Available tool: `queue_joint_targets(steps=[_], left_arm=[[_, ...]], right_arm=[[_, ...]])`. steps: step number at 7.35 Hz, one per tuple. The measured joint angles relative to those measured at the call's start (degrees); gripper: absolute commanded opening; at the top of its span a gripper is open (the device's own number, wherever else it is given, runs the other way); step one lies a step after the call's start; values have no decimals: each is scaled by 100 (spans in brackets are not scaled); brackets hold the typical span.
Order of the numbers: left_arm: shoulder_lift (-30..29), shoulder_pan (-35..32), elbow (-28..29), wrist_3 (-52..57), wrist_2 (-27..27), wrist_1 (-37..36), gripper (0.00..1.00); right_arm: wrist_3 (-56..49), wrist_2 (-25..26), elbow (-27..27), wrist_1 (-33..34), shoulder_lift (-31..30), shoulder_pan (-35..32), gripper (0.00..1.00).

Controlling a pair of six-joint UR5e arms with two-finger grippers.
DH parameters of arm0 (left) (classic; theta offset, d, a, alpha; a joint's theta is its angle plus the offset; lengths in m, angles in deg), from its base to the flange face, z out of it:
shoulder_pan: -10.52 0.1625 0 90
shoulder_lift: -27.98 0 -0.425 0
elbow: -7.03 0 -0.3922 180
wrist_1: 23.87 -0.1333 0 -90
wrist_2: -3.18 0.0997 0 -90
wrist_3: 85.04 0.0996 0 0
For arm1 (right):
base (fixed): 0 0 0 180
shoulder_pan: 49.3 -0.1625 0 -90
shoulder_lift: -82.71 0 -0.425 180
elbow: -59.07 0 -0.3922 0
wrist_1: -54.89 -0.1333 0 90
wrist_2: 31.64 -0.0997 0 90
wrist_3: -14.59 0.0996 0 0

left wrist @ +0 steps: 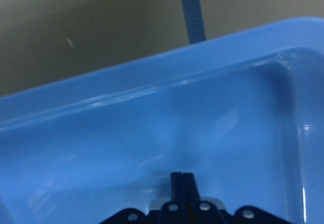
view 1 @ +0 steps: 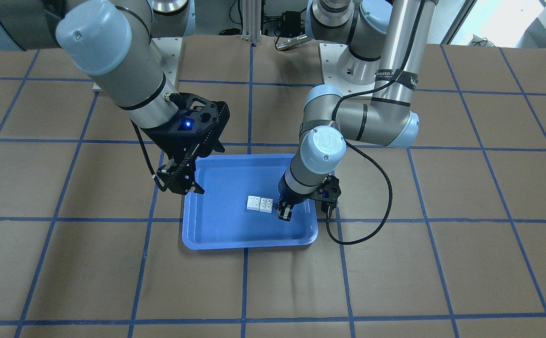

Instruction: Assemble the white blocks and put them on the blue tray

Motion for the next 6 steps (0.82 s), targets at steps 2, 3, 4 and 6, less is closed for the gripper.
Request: queue_joint_targets(steps=[2,3,4,6], left_arm=[[4,-57,-1,-1,-1,-1,4],[6,-71,-2,-1,-1,-1,4],[6,-79,-4,-1,-1,-1,4],[7,-90,-7,-1,-1,-1,5]], right_arm=[[355,576,738,-1255,-244,11,100],[560,760,895,-1691,-443,23,100],[957,1001,954,-1944,-648,40,100],[2137,1733,946,-2338,-896,99,100]])
